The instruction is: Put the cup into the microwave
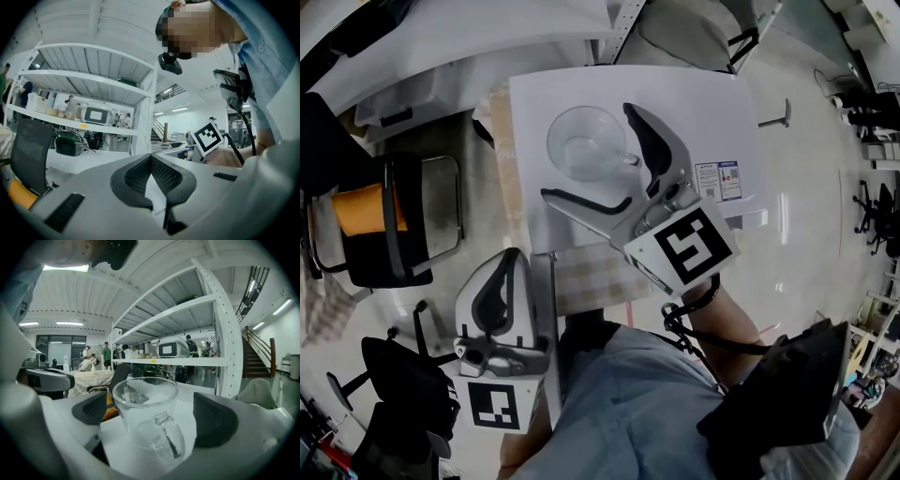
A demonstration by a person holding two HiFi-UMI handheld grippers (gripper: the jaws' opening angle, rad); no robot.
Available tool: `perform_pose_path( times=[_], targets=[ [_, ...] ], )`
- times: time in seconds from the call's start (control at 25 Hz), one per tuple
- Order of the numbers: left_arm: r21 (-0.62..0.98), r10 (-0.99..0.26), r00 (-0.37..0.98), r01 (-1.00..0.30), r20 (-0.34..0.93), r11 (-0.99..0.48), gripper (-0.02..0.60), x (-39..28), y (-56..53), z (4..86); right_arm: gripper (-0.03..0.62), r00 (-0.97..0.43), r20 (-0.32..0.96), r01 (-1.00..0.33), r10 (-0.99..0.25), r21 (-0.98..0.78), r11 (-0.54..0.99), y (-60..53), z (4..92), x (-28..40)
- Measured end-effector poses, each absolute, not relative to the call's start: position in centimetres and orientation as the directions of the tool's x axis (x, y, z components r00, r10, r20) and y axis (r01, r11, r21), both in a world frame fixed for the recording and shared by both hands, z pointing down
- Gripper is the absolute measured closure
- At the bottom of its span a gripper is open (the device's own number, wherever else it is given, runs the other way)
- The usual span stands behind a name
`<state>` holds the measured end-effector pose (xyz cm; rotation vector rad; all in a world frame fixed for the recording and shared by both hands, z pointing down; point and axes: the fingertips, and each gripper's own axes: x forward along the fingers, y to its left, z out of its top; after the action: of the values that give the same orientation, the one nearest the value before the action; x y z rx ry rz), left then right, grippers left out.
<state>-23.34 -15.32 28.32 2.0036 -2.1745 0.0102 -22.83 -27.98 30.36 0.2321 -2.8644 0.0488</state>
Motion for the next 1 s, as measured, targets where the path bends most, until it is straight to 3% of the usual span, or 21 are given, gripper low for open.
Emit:
perform_pose_path(
  times=[0.56,1.0],
  targets=[
    [0.153,-0.984,-0.083,-0.982,0.154,0.107,0.577,-24.8,-15.8,29.8,0.064,-0.95,0.287,-0.135,-0.122,-0.027,0.99,-28.9,31.3,-24.5],
    [0.151,-0.984,-0.093,-0.982,0.149,0.116,0.577,-25.4,-14.9,29.5,0.211,-0.95,0.289,-0.12,-0.116,0.001,0.993,-28.2,31.2,-24.6]
  ],
)
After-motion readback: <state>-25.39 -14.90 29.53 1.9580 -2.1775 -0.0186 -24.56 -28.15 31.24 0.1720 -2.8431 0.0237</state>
